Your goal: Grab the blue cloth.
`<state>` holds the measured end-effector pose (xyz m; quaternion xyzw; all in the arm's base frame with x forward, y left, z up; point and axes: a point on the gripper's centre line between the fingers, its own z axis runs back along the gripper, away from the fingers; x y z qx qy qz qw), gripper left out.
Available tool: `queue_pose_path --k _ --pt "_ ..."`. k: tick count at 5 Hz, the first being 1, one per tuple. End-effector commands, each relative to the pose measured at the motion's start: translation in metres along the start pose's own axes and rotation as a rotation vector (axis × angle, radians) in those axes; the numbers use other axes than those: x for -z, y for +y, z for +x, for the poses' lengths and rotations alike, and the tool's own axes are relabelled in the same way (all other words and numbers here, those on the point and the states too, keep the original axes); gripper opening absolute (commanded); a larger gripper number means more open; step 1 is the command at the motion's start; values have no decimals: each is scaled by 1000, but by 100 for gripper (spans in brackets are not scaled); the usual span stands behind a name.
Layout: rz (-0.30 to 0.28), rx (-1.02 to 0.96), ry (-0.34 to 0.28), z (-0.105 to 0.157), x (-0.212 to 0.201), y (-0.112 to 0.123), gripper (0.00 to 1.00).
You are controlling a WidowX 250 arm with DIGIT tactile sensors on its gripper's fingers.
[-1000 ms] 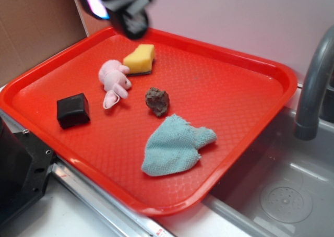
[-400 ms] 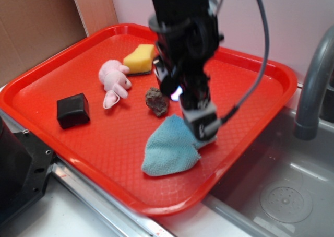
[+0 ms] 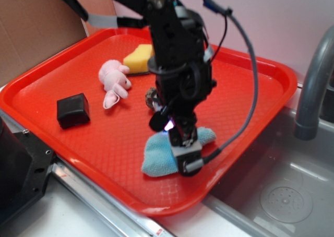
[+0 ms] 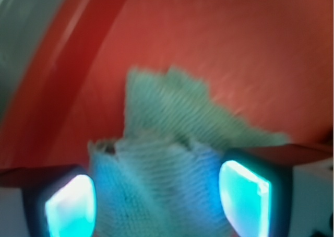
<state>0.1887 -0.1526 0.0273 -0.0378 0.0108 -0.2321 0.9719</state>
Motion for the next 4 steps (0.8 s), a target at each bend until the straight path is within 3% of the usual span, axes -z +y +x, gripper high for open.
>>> queue_pose_path --k 1,3,4 --pt "9 -45 38 -2 5 5 0" --pt "19 -60 54 -2 6 7 0" --pt "29 -176 25 -9 -24 18 0"
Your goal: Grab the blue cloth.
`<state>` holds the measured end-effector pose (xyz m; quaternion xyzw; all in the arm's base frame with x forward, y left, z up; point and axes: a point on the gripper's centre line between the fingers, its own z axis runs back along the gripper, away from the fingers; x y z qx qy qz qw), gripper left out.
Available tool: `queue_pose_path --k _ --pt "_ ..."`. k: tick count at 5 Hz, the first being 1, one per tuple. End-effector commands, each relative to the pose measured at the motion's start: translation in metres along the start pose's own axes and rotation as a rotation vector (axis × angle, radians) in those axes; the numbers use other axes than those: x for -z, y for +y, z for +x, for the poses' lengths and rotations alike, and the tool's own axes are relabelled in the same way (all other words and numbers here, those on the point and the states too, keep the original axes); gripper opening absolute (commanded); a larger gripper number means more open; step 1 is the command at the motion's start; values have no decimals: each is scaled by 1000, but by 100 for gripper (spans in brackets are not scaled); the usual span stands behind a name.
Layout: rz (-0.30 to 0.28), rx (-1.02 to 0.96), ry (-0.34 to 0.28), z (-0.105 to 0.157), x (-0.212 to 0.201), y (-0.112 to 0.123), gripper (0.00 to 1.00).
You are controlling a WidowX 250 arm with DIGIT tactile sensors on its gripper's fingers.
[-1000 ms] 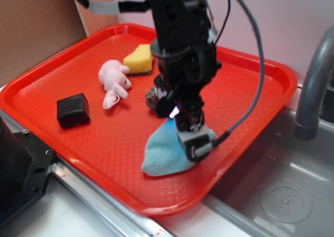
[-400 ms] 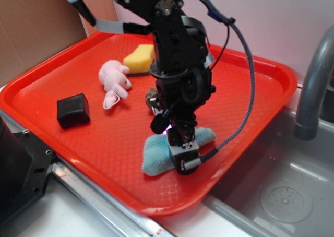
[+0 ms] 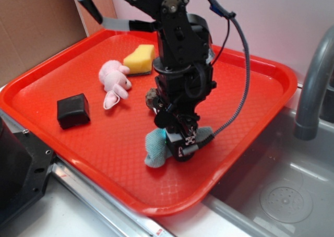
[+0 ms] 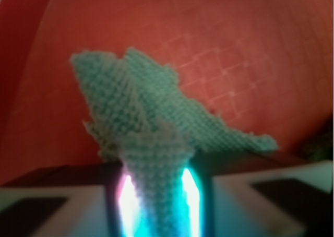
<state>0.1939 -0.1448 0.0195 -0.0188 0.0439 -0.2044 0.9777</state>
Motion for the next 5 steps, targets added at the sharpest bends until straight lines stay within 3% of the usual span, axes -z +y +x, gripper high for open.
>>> queue_pose_path --k 1,2,3,4,5 --pt "52 -249 -91 -11 -81 22 0" --pt "84 -405 -171 -25 -132 39 0" --pt "56 -504 -254 -52 -180 53 0" --pt "67 -535 -280 -72 -226 59 0" --pt "69 -428 -217 -63 -225 62 0"
